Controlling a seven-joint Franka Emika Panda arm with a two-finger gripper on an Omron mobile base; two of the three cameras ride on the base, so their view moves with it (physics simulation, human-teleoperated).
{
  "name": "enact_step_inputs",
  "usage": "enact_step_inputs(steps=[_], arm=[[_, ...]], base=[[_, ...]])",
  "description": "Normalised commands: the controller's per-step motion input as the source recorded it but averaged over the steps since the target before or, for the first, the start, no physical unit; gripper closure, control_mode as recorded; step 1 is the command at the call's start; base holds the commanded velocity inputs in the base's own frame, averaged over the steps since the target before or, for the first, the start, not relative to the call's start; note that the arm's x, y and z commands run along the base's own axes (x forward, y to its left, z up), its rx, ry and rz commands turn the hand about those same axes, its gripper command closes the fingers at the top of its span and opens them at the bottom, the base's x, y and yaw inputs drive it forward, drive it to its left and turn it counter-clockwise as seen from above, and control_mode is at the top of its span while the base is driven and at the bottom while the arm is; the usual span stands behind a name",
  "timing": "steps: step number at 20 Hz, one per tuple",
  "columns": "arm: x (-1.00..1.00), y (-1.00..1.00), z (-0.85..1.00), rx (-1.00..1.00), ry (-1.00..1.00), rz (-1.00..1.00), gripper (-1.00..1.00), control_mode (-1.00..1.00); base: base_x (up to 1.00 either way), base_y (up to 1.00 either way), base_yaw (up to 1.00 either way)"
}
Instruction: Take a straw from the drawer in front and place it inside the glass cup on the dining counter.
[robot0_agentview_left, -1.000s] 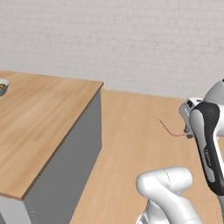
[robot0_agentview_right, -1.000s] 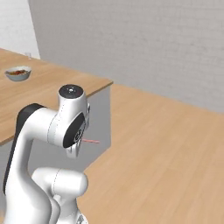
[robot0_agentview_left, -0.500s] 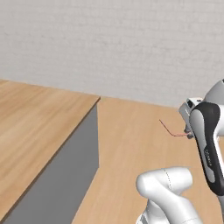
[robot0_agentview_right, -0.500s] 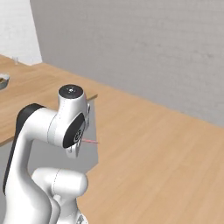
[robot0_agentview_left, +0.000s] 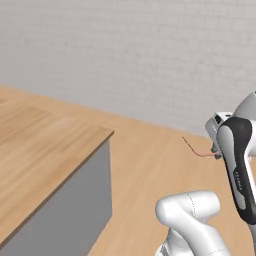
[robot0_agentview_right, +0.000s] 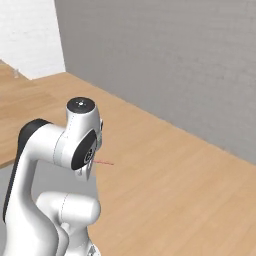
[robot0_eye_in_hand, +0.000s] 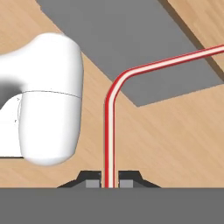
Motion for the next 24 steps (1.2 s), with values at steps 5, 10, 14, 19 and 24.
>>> enact_step_inputs(steps=[5,10,14,19,24], arm=[[0.0,0.0,0.0,0.0,0.0,0.0,1.0,1.0],[0.0,0.0,0.0,0.0,0.0,0.0,1.0,1.0],[0.0,0.0,0.0,0.0,0.0,0.0,1.0,1.0],[0.0,0.0,0.0,0.0,0.0,0.0,1.0,1.0],[0.0,0.0,0.0,0.0,0.0,0.0,1.0,1.0]], base=[[0.91,-0.66,0.35],[0.86,-0.65,0.37],[0.88,-0.65,0.39],[0.92,-0.64,0.4],[0.95,-0.61,0.4]])
